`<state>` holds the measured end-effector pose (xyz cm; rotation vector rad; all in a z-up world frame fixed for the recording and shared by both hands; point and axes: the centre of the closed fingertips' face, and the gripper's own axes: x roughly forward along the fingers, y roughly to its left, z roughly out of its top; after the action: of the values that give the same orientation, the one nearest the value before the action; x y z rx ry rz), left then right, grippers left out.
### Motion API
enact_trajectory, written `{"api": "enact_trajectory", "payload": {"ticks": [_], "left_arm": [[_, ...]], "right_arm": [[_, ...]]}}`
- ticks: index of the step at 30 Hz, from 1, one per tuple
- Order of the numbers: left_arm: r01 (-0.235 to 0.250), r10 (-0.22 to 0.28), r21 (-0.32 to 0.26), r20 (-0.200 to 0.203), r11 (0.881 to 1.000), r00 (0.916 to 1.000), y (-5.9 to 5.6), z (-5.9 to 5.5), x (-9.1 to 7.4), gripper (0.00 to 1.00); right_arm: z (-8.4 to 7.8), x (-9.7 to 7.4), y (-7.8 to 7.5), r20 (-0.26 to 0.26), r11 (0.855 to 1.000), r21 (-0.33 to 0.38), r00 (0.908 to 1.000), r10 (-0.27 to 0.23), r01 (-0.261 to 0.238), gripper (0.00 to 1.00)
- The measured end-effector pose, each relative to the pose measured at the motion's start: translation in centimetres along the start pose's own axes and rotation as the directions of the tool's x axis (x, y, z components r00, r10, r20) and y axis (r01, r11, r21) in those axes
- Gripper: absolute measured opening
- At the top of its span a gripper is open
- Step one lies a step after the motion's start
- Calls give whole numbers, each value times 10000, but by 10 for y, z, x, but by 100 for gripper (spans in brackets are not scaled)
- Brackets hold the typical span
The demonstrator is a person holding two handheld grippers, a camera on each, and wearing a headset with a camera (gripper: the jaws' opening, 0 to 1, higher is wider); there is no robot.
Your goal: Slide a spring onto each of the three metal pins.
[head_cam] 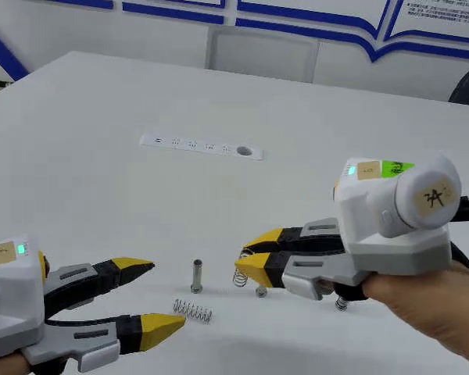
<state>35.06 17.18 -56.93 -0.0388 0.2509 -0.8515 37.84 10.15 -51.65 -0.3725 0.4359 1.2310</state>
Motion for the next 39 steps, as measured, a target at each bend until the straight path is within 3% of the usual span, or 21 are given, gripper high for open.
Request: {"api": "enact_trajectory", "payload": {"ticks": [13, 16, 28, 39], "left_arm": [[-307, 306, -39, -52, 9995, 9995, 3, -3, -1, 66], [-315, 315, -24, -67, 9995, 9995, 2, -2, 0, 66], [-411, 411, -12, -150, 9992, 9990, -2, -4, -3, 67], [-432, 431, -82, -141, 9990, 9990, -2, -5, -3, 66]], "right_arm": [[-1, -16, -53, 2, 9897, 563, 9912, -1321, 1319, 11], [-5, -13, -60, -69, 9876, 704, 9901, -1403, 1404, 11], [-41, 13, -61, -851, 9899, 685, 9893, -1184, 1244, 11], [-49, 20, -66, -977, 9893, 796, 9886, -1145, 1224, 11]]}}
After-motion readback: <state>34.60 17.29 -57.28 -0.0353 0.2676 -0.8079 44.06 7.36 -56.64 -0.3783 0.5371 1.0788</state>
